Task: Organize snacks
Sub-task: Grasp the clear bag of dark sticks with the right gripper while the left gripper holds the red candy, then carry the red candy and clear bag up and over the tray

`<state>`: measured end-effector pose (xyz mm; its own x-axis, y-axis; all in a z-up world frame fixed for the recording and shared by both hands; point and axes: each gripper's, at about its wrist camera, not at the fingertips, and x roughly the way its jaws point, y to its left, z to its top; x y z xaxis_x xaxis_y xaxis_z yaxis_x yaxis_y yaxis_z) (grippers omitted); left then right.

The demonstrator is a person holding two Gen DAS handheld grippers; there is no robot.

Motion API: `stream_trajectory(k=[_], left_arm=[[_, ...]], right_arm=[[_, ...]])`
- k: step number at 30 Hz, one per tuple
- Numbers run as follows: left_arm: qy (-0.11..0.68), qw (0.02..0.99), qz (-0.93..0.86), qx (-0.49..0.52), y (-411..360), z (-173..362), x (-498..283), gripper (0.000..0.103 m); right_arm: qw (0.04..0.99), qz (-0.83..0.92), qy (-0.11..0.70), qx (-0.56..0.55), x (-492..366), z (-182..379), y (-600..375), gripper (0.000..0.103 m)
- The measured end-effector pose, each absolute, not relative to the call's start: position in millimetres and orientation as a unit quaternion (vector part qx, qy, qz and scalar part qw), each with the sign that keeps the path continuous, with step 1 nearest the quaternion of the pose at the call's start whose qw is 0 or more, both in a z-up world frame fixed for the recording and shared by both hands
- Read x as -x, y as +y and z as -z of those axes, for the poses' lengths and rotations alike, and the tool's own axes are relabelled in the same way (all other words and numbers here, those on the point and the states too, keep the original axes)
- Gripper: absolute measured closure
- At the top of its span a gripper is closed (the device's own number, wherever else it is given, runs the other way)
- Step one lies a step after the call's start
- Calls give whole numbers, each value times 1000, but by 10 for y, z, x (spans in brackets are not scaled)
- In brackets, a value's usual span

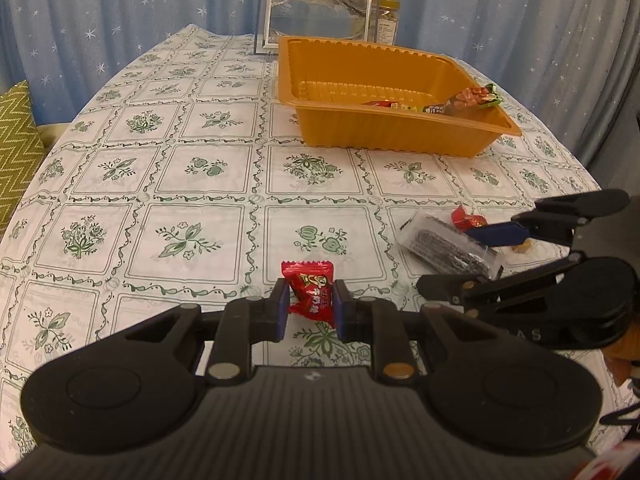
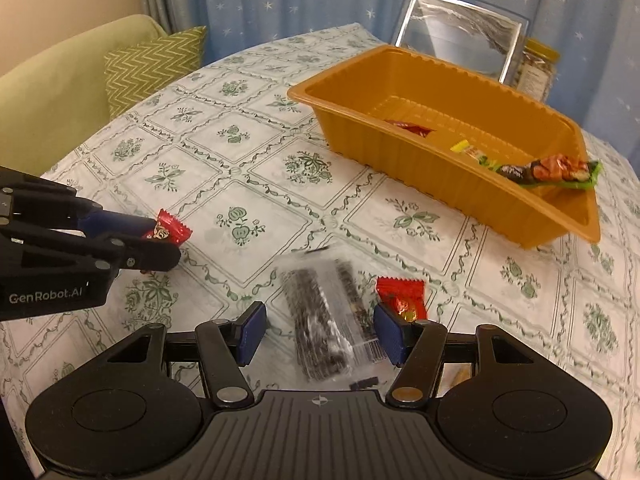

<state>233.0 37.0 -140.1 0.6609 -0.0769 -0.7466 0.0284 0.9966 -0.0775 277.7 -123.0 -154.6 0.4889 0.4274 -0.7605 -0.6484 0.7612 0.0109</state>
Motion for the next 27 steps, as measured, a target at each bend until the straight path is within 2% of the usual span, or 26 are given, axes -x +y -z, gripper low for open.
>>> stream_trajectory(k=[1,4,19,27], left_arm=[[411,911,29,30,370,1399,-2326,83],[411,911,29,30,372,1391,-2303,83],[405,913,49,26,217,1223,-2045,83],[396,916,60,19,129,1066,-1948,83]], right_arm=[[852,-313,396,140,-2753,1554,-1230,54],[858,-302,398,121,-2679,1555,-1262,61],[888,-199,415,-13,-2120,1317,-1634,63],[896,-175,407,-36,-1925,1130,-1780,63]])
